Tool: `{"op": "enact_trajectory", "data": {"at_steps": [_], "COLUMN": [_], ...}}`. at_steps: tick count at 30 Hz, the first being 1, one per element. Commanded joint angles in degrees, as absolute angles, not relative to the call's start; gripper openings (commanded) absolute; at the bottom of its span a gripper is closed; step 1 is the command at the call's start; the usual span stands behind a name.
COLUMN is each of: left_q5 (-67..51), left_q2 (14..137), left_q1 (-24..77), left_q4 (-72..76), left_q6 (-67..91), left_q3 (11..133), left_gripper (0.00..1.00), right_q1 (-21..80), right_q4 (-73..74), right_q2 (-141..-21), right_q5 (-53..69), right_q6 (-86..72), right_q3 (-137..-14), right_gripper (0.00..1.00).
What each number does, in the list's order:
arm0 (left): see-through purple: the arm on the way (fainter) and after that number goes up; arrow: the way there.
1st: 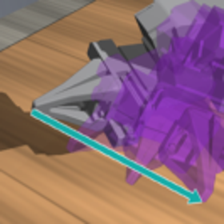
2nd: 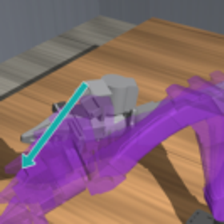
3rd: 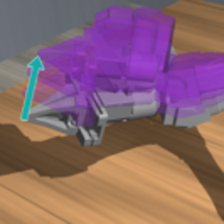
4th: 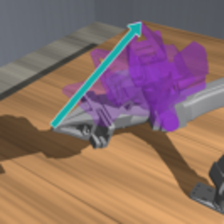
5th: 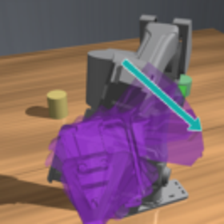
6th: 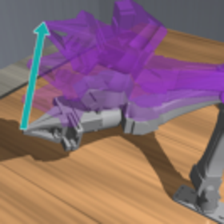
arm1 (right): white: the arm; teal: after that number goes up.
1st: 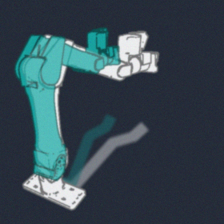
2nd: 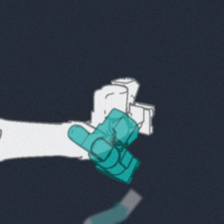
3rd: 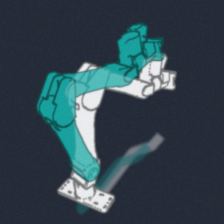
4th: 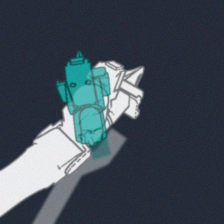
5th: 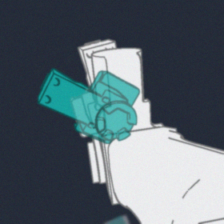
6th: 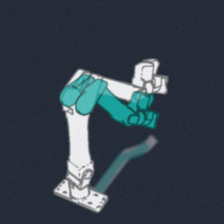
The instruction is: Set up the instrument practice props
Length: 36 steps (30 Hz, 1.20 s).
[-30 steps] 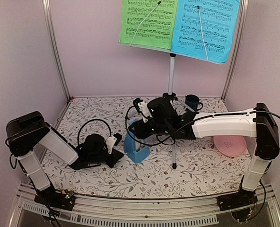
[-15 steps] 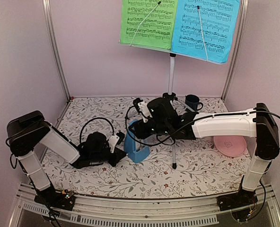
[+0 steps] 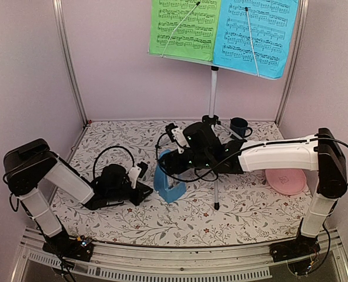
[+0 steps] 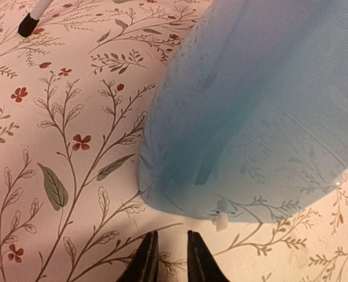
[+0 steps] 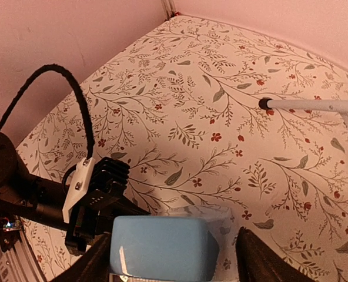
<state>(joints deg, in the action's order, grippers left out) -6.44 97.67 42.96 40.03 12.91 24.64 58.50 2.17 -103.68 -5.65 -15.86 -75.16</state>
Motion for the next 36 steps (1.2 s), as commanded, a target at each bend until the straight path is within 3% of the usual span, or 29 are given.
{"op": "enact_trajectory", "data": {"at_steps": [1, 6, 11, 18, 29, 36], "left_q5": [-5.25, -5.31, -3.43, -3.11, -6.23, -6.05], "left_q2": [95.79, 94.54, 90.66, 87.89, 90.02, 90.69], "left_q1": [42.32, 42.23, 42.05, 41.3, 40.43, 40.2], "left_q4": [41.83, 40.49, 40.0, 41.52, 47.16, 47.6], "left_q6": [15.4, 16.42, 18.02, 20.58, 26.98, 28.49], "left_q3": [23.67, 23.88, 22.51, 21.19, 19.52, 20.05], "left_gripper": [0.22, 0.24, 0.24, 0.22, 0.19, 0.18], "right_q1": [58.82, 58.84, 56.58, 54.19, 51.81, 51.83], "right_q4": [1.19, -6.44, -8.21, -5.19, -2.32, -4.67], "right_q2": [-101.02, -94.69, -90.96, -88.19, -98.64, -104.88], "right_q5": [-1.79, 2.55, 7.39, 0.52, -9.46, -6.84], "right_q6": [-16.27, -14.69, -13.18, -10.53, -6.71, -4.55], "right_q3": [-73.17, -66.83, -62.04, -55.89, -61.04, -62.4], "right_gripper": [0.78, 1.0, 0.99, 0.84, 0.41, 0.24]}}
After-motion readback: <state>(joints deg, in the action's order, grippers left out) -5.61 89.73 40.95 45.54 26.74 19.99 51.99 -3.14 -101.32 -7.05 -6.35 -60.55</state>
